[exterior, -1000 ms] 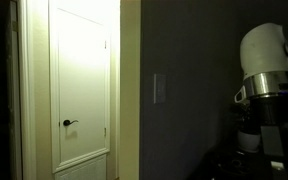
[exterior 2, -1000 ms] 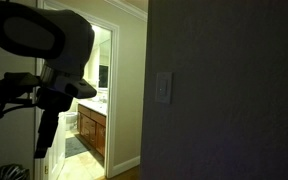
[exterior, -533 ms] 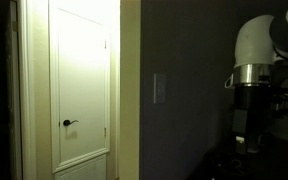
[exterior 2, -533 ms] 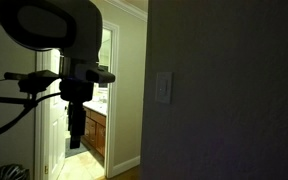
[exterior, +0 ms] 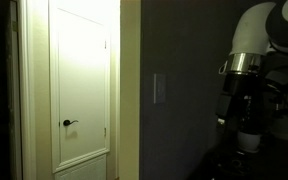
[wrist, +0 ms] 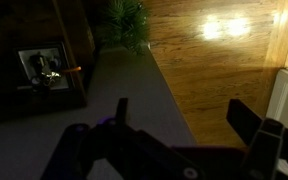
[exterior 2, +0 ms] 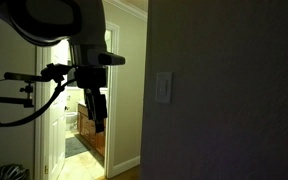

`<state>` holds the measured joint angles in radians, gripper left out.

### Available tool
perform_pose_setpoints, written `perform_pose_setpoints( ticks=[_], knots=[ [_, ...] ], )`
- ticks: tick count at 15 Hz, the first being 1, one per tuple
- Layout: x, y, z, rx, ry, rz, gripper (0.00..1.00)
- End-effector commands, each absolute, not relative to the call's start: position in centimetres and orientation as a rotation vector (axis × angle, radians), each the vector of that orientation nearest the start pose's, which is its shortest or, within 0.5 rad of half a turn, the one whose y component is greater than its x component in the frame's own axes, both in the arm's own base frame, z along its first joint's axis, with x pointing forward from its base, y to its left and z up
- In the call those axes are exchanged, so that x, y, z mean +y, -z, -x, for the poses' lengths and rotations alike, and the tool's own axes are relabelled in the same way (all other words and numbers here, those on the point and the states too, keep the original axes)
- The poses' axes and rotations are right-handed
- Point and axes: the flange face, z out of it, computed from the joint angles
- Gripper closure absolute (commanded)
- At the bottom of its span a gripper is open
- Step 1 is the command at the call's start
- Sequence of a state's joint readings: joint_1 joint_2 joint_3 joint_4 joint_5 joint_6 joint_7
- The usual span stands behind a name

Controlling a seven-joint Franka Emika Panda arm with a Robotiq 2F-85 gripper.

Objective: Turn on the light switch

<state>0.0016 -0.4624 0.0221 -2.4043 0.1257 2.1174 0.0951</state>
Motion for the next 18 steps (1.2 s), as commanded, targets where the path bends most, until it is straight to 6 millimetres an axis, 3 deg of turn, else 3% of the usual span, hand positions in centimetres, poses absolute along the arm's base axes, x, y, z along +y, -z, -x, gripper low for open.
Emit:
perform_pose_setpoints(
  ticks=[1, 7, 13, 15, 18],
  knots=[
    [1.6, -50.1, -42.6, 0.194, 0.254, 3.012, 0.0],
    [0.8, -50.6, -43.7, 0.179, 0.35, 3.034, 0.0],
    [-0.6, -52.3, -47.9, 0.159, 0.521, 3.059, 0.0],
    [-1.0, -52.6, -49.7, 0.155, 0.546, 3.06, 0.26],
    [-1.2, -53.6, -52.1, 0.148, 0.583, 3.057, 0.46]
  ],
)
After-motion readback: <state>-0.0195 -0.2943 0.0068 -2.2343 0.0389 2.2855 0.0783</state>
